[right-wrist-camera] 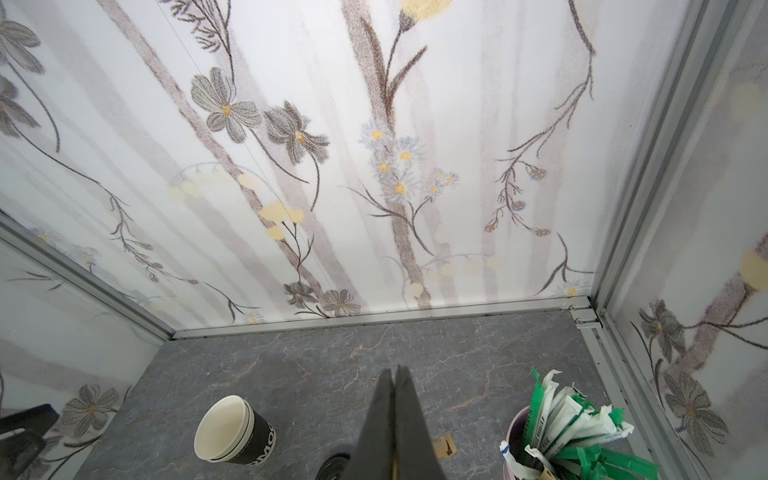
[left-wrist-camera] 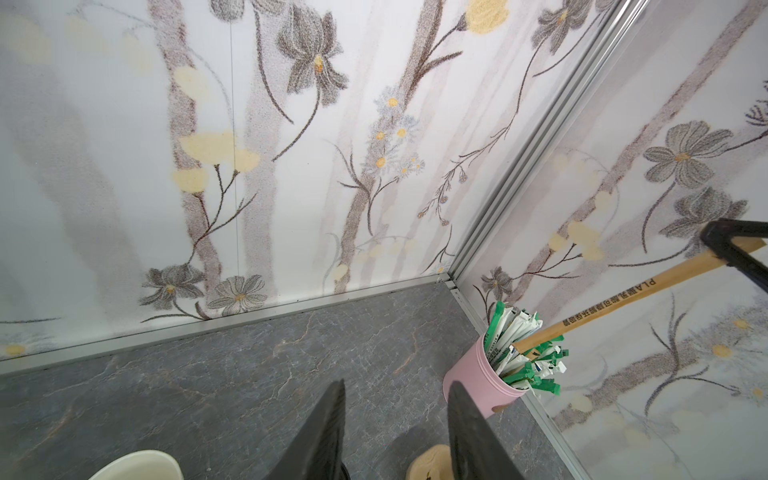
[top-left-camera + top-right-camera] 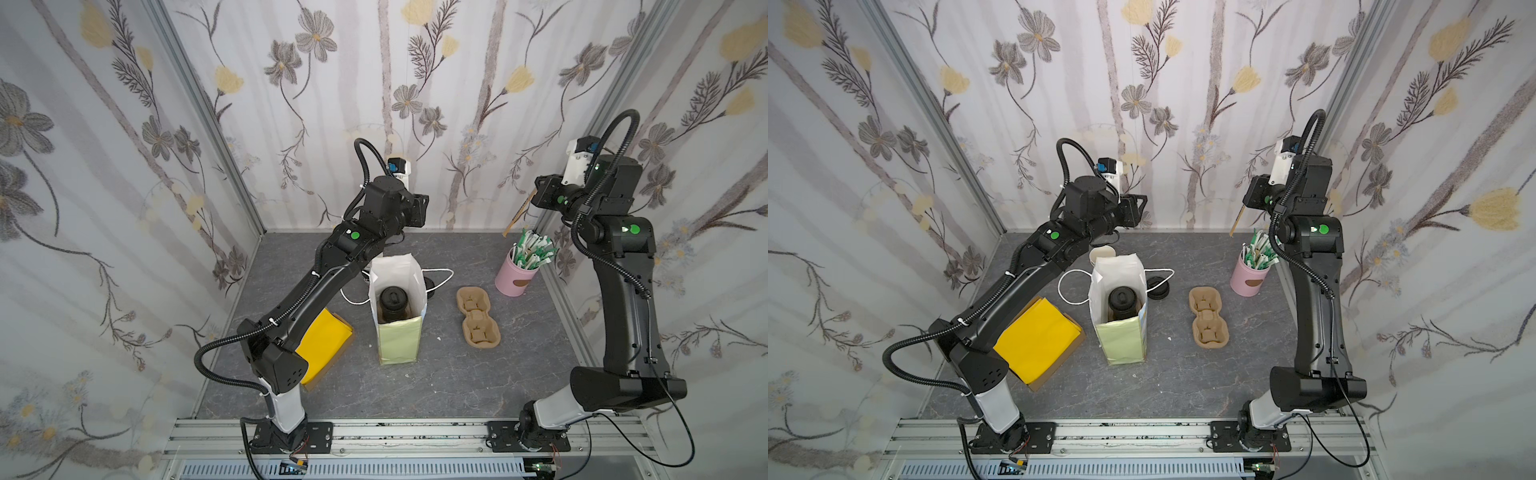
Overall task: Pack the takeout coffee
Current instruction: 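Lift the wooden stirrer from the pink cup while the left arm moves to the napkins, then carry the stirrer into the white bag while the left gripper moves over the napkins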
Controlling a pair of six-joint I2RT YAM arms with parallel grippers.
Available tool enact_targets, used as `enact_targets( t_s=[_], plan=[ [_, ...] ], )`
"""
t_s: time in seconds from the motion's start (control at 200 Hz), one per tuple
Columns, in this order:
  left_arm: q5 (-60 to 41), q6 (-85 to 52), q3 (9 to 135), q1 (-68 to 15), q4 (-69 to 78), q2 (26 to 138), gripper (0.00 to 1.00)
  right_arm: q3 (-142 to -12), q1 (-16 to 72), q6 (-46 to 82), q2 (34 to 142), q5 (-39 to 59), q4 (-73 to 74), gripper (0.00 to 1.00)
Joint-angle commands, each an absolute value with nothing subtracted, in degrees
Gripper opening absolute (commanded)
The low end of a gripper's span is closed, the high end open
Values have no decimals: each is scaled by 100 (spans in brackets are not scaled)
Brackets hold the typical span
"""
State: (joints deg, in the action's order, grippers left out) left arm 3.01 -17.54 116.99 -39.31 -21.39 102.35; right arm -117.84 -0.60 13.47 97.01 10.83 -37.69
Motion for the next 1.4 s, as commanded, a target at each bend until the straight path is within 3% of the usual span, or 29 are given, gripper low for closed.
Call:
enact_targets(
  t_s=[0.0,0.255,0.48,0.904,1.394],
  plan=[
    [550,-1702,11672,-3929,-1977,10126,43,-11795,-44,1415,9643,1554,-3392,0],
    [905,-1666,11418,-3929,-1972,9896,44,-11795,75,1475,9512,2734,-3209,0],
    [1675,-1635,10890,-3920,-1969,9615,44,-11799,876,1257,9410,3338,-3138,0],
    [2983,-2033,9972,-3912,-1969,8650,44,-11756,2571,1450,9451,3588,-2762,0],
    [3824,-2393,7998,-3744,-1970,6798,43,-11751,3895,741,10005,3508,-3920,0]
  ],
)
